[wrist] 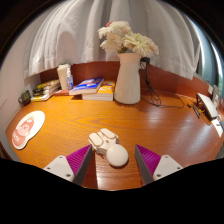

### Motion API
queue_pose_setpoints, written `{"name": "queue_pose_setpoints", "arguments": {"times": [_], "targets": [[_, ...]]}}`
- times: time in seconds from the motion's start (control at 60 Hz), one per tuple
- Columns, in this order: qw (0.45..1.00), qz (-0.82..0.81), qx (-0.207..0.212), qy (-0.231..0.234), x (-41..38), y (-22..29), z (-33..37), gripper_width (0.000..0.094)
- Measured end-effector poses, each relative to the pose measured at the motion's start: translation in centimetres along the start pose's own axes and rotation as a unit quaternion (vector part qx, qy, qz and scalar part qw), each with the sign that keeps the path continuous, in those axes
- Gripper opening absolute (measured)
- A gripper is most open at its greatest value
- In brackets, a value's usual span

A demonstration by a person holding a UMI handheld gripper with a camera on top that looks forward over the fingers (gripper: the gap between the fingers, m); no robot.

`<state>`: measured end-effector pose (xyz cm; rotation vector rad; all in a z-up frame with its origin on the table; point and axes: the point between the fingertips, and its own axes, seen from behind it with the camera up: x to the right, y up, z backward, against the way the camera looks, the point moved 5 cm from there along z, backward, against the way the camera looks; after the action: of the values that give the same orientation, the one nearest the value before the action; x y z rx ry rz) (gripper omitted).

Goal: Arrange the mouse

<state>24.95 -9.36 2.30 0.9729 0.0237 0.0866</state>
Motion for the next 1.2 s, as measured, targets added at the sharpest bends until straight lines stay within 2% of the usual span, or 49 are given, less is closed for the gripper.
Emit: {"name": "queue_pose_setpoints", "arguments": {"times": [0.2,0.317,0.4,0.433,0.45,0.6,0.733,0.9,0.983,1.2], "targets": [[0.999,-0.029,-0.010,-0.013,1.9,1.7,-2.7,0.0842],[0.999,-0.029,-0.018,-0.017,1.9,2.1,-3.5,0.0737],[0.999,-0.031,-0.025,-0.021,1.9,2.3,-3.8,0.0624],[0.999,-0.032,-0.027,-0.022,1.8,2.4,-3.9,0.0533],[0.999,-0.034,-0.029,-0.026,1.8,2.3,-3.9,0.0522],[0.997,-0.042,-0.041,-0.039,1.8,2.4,-4.0,0.0473],[0.996,-0.043,-0.065,-0.036,1.7,2.5,-4.2,0.0376],[0.992,-0.042,-0.097,-0.066,1.8,3.7,-3.7,0.0377],[0.993,-0.053,-0.065,-0.086,1.4,8.1,-1.6,0.0378],[0.990,-0.040,0.075,-0.114,-5.2,25.4,5.7,0.0378]]}}
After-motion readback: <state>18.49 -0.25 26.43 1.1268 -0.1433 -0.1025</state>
